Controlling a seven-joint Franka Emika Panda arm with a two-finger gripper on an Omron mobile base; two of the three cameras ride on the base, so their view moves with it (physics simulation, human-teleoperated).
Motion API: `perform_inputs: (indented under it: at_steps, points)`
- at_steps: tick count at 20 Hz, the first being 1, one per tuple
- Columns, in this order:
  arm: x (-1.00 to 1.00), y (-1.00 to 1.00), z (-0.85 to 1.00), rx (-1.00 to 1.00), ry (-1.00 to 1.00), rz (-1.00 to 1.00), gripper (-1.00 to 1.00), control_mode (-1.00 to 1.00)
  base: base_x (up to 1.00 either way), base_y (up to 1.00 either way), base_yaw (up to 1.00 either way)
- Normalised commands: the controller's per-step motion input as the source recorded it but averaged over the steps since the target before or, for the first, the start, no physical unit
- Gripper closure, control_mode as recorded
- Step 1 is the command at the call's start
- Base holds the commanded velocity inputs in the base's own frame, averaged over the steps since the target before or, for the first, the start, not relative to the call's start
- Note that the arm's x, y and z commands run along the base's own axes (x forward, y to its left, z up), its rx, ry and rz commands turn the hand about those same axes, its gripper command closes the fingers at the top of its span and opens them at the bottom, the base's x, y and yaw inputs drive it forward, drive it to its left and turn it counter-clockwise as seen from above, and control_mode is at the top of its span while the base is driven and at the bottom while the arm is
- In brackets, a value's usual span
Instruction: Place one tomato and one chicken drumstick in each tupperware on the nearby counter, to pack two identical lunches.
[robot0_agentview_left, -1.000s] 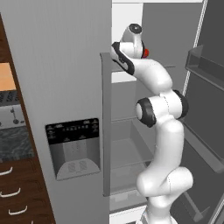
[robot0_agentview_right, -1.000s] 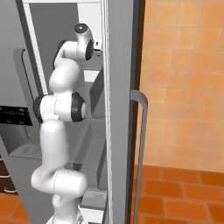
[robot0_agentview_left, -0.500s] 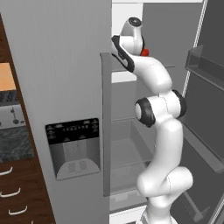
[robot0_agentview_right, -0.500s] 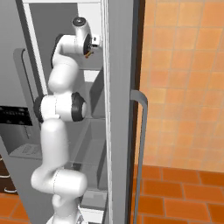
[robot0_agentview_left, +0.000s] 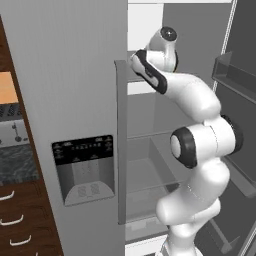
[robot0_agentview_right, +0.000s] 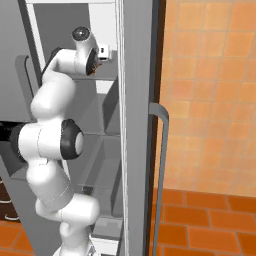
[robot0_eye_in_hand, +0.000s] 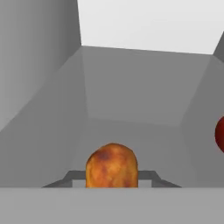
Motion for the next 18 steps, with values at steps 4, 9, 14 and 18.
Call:
perform_inputs:
  at_steps: [4,9,14,18]
  points:
    - [-1.0,-0.24,0.08,0.0,-0.01,0.0,1.0,-1.0,0.0,0.0,0.0]
    - [-1.0,-0.25,0.29,0.0,0.14,-0.07,1.0,-1.0,0.0,0.0,0.0]
    - [-1.0,-0.09,0.3,0.0,0.23,-0.06,1.0,-1.0,0.0,0.0,0.0]
    - [-1.0,-0.03,-0.58,-0.07,0.16,-0.03,1.0,-1.0,0.0,0.0,0.0]
